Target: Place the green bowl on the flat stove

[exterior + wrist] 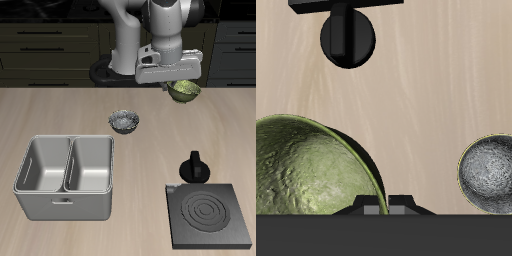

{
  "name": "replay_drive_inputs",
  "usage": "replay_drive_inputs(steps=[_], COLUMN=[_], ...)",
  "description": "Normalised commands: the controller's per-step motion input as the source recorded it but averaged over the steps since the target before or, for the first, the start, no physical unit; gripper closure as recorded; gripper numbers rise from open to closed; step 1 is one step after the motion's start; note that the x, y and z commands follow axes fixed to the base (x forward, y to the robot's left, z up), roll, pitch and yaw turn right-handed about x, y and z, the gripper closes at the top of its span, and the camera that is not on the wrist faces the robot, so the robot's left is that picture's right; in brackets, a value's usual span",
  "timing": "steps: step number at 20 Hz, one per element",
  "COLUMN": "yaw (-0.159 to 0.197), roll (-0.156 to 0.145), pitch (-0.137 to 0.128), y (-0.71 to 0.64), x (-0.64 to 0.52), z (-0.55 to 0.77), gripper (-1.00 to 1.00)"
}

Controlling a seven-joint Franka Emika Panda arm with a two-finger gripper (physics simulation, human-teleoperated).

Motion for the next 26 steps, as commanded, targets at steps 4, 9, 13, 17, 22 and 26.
replay_drive_inputs(steps=[4,9,13,17,22,26], yaw=[0.049,0.016,0.048,0.023,0.025,0.006], roll=[-0.016,-0.006,0.001,0.011,-0.011,0.027], pitch=[-0.024,-0.006,-0.008,0.04,-0.014,0.013], y=[0.09,0.06,0.13,0.02,0.1,0.24], x=[0.27,0.33,0.59,0.64,0.55,0.49], z=[0.24,0.28,0.22,0.05,0.16,0.12], gripper=[1.0,1.0,1.0,1.0,1.0,1.0])
